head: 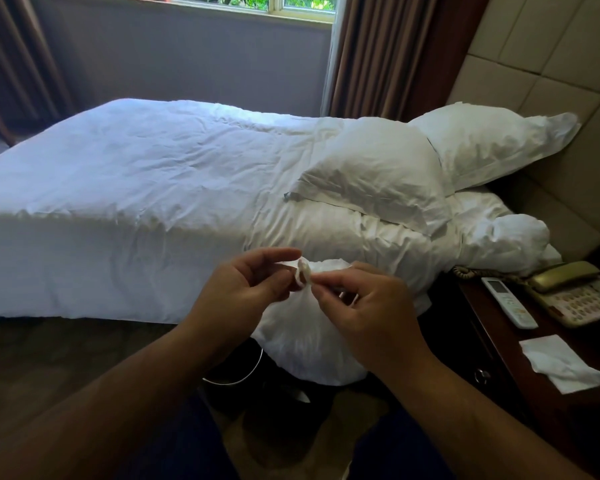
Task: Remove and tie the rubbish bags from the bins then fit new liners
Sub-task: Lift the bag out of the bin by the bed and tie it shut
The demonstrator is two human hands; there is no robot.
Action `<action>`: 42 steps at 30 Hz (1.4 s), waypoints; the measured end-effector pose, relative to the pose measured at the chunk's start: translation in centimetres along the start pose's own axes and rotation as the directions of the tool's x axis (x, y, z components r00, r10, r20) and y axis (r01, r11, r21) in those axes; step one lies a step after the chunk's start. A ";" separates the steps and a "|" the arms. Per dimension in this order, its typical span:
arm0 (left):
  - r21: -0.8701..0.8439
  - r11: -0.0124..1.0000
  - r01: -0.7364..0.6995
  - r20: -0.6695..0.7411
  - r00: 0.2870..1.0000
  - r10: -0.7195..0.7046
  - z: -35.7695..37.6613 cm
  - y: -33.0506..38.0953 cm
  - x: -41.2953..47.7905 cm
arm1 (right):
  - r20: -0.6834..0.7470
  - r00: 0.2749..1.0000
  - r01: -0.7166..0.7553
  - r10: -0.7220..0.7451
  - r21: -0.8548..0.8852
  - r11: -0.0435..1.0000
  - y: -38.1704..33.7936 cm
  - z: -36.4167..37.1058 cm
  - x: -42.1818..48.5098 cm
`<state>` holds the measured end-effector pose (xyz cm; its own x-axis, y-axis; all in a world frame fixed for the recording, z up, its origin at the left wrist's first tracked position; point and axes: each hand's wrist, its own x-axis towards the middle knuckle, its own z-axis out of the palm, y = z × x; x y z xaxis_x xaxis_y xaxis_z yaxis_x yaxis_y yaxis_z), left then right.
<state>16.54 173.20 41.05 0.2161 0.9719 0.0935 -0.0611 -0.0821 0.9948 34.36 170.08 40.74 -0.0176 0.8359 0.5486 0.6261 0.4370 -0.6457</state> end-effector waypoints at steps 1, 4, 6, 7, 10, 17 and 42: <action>-0.021 1.000 -0.006 0.021 1.000 0.007 0.0 0.1 -0.1 | 0.002 1.000 0.010 -0.010 0.004 1.000 0.0 -0.2 0.0; -0.045 0.998 -0.044 0.062 0.997 0.046 0.0 0.4 -0.2 | 0.028 0.998 0.059 -0.059 0.020 0.998 -0.1 -0.5 0.1; 0.006 0.996 -0.086 0.068 0.994 0.085 0.0 0.5 -0.2 | 0.083 0.994 0.067 -0.071 0.050 0.996 -0.1 -0.9 0.2; 0.020 0.995 -0.100 0.072 0.993 0.098 0.1 0.5 -0.2 | 0.126 0.991 0.042 -0.053 0.089 0.995 0.0 -1.1 0.2; 0.011 0.992 -0.123 0.073 0.990 0.122 0.3 0.5 -0.2 | 0.262 0.965 -0.085 0.030 0.201 0.976 -0.1 -1.7 0.4; 0.077 0.976 -0.204 0.054 0.978 0.200 0.8 0.3 -0.4 | 0.303 0.946 -0.185 0.118 0.202 0.962 -0.6 -1.8 1.0; -0.274 0.947 0.166 0.014 0.986 -0.169 2.0 -0.6 -0.4 | 0.174 0.969 -0.173 0.176 -0.030 0.984 -0.3 -1.3 1.0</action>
<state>18.40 172.38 40.53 0.2369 0.9686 -0.0754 -0.2891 0.1444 0.9463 35.19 170.38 42.15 -0.0422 0.9445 0.3258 0.6428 0.2753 -0.7148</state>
